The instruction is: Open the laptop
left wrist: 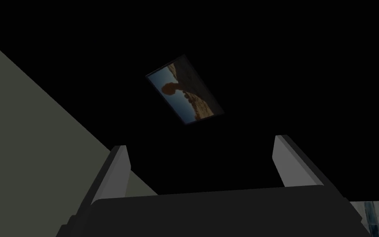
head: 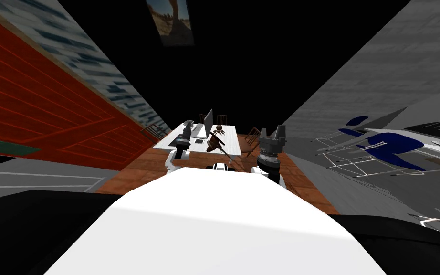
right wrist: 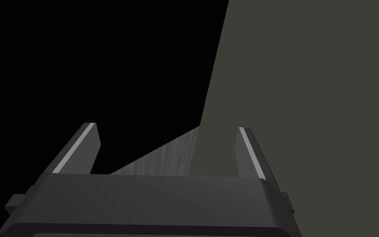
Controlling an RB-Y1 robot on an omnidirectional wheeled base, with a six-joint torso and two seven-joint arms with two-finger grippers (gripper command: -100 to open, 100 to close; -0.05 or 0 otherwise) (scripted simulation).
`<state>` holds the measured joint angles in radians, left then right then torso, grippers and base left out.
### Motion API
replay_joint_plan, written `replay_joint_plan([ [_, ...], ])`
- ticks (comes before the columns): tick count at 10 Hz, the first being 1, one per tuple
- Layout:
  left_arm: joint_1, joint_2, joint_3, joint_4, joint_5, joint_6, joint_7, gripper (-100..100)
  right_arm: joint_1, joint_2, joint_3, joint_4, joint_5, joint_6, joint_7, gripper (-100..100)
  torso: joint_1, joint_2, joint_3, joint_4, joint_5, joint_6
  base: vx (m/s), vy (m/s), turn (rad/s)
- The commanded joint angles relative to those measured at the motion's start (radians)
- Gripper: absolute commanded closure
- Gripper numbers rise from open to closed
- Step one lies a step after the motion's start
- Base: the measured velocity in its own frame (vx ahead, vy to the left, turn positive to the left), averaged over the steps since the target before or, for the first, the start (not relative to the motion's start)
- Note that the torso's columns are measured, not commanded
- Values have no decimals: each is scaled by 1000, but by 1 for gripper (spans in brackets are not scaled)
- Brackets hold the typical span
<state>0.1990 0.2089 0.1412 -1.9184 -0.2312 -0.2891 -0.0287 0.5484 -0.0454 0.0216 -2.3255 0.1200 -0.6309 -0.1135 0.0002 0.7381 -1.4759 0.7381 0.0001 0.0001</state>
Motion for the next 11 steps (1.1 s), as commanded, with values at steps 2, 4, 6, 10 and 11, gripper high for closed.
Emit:
replay_joint_plan([
  [2, -63, 23, 27, 98, -40, 79, -22, -100, 0, 0, 0, 0, 0, 0, 0, 0, -1, 0, 0, 0, 0, 0, 12, -28, -209],
  [4, -98, 43, 43, 153, -62, 124, -33, -100, 0, 0, 0, 0, 0, 0, 0, 0, 0, 0, 0, 0, 0, 0, 15, -31, -181],
  [6, -131, 66, 58, 208, -83, 168, -44, -100, 0, 0, 0, 0, 0, 0, 0, 0, 0, 0, 0, 0, 0, 0, 18, -25, -201],
  [10, -191, 109, 86, 304, -122, 247, -65, -100, 0, 0, 0, 0, 0, 0, 0, 0, 0, 0, 0, 0, 0, 0, 15, -22, -165],
  [11, -204, 118, 92, 325, -130, 264, -69, -100, 0, 0, 0, 0, 0, 0, 0, 0, 0, 0, 0, 0, 0, 0, 15, -23, -162],
])
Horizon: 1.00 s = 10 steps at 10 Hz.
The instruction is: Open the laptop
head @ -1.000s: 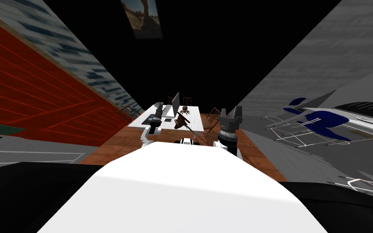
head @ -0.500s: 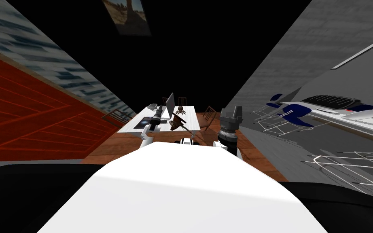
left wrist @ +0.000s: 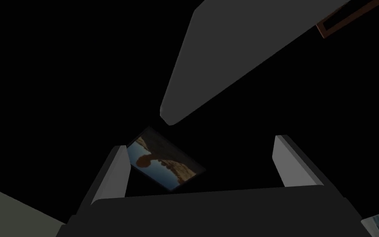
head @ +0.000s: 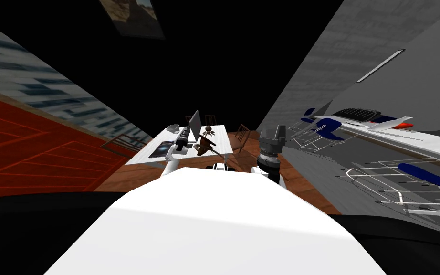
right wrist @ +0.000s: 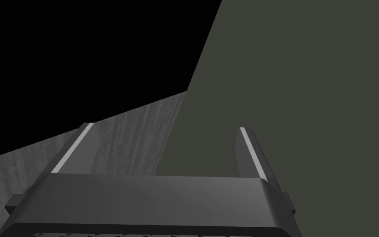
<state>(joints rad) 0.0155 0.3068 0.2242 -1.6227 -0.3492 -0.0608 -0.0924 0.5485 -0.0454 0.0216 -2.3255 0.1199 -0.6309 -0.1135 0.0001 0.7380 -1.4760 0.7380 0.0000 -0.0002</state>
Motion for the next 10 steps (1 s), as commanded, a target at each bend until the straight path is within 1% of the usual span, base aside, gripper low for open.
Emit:
replay_joint_plan([
  [1, -32, 29, 14, 48, -20, 51, -9, -100, 0, 0, 0, 0, 0, 0, 0, 0, 0, 0, 0, 0, 0, 0, 11, -23, -161],
  [2, -52, 44, 24, 80, -33, 78, -16, -100, 0, 0, 0, 0, 0, 0, 0, 0, 0, 0, 0, 0, 0, 0, 13, -23, -143],
  [4, -73, 61, 34, 112, -47, 105, -23, -100, 0, 0, 0, 0, 0, 0, 0, 0, 0, 0, 0, 0, 0, 0, 13, -20, -141],
  [5, -68, 66, 30, 105, -37, 96, -16, -100, 0, 0, 0, 0, 0, 0, 0, 0, 0, 0, 0, 0, 0, 0, 5, -7, -31],
  [6, -70, 67, 30, 108, -38, 98, -16, -100, 0, 0, 0, 0, 0, 0, 0, 0, 1, 1, 0, 0, 0, 0, 0, 0, 0],
  [7, -70, 67, 30, 107, -38, 97, -16, 100, 0, 0, 0, 0, 0, 0, 0, 0, 1, 1, 0, 0, 0, 0, 0, 0, 0],
  [8, -83, 52, 34, 118, -6, 98, 12, 100, 0, 0, 0, 0, 0, 0, 0, 0, 0, 0, 0, 0, 0, 0, -40, 78, 35],
  [10, -97, 38, 39, 128, 26, 98, 41, 100, 0, 0, 0, 0, 0, 0, 0, 0, 8, 2, 1, 1, 3, 0, -55, 179, 11],
])
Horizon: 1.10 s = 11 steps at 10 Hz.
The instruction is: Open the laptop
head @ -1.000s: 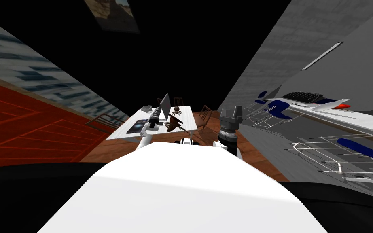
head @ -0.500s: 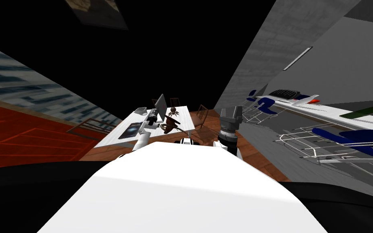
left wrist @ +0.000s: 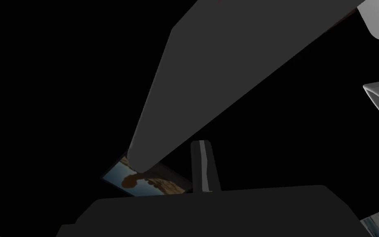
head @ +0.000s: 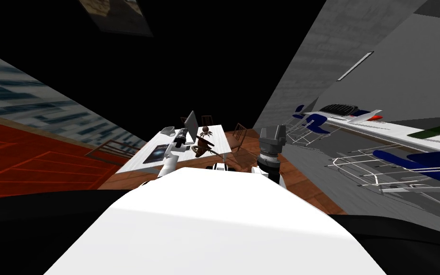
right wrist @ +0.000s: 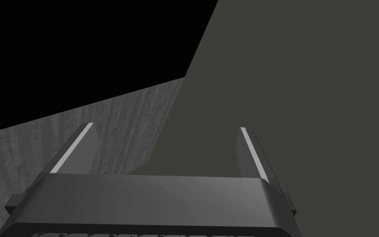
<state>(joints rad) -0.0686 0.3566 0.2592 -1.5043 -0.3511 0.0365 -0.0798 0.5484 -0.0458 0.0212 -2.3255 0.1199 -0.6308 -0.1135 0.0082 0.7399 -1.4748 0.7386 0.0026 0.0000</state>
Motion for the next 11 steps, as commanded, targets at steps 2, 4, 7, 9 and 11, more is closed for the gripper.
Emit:
replay_joint_plan([
  [2, -33, -34, 10, 25, 76, 2, 71, 100, 0, 0, 0, 0, 0, 0, 0, 0, -7, -3, -2, -1, -2, 0, -38, 168, 25],
  [4, -54, -56, 16, 41, 124, 3, 113, 100, 0, 0, 0, 0, 0, 0, 0, 0, -11, -2, -1, -1, -3, 0, -64, 154, 22],
  [7, -58, -20, 4, 25, 99, 45, 85, -100, 0, 0, 0, 0, 0, 0, 0, 0, -16, -4, -3, -1, -5, 1, -14, 3, -38],
  [9, -67, 4, -4, 18, 91, 78, 74, -100, 0, 1, 0, 0, 0, 0, 0, 0, -12, -4, -2, -1, -4, 0, 13, -75, -42],
  [11, -76, 28, -13, 11, 83, 112, 62, -100, 0, 0, 0, 0, 0, 0, 0, 0, -6, -1, -1, 0, -2, 0, 1, -57, -43],
])
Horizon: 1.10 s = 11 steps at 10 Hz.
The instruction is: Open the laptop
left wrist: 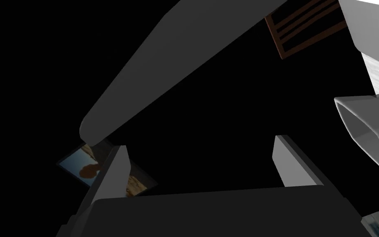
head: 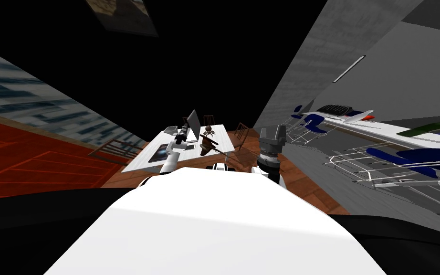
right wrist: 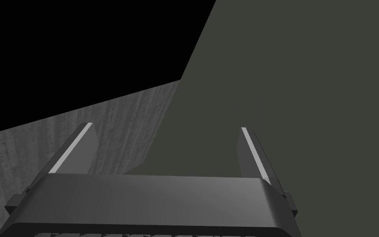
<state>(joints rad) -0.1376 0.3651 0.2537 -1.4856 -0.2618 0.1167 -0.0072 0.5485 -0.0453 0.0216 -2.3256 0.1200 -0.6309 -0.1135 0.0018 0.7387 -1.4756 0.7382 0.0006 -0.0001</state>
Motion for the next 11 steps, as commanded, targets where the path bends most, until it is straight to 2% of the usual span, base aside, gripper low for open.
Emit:
replay_joint_plan([
  [1, -12, 31, -12, -10, -10, 49, -16, -100, 0, 0, 0, 0, 0, 0, 0, 0, -1, 0, 0, 0, 0, 0, 2, -53, -49],
  [7, -40, 107, -40, -30, -36, 155, -52, -100, 0, 0, 0, 0, 0, 0, 0, 0, -1, -1, 0, 0, 0, 0, 9, -60, -46],
  [9, -35, 98, -37, -31, -35, 145, -50, -100, 0, 0, 0, 0, 0, 0, 0, 0, 0, 0, 0, 0, 0, 0, 4, -16, -2],
  [10, -35, 98, -37, -31, -35, 144, -49, 100, 0, 0, 0, 0, 0, 0, 0, 0, 0, 0, 0, 0, 0, 0, 0, 0, 0],
  [11, -43, 78, -26, -21, -7, 134, -23, 100, 0, 0, 0, 0, 0, 0, 0, 0, 0, -1, 0, 0, 0, 0, -30, 86, 50],
])
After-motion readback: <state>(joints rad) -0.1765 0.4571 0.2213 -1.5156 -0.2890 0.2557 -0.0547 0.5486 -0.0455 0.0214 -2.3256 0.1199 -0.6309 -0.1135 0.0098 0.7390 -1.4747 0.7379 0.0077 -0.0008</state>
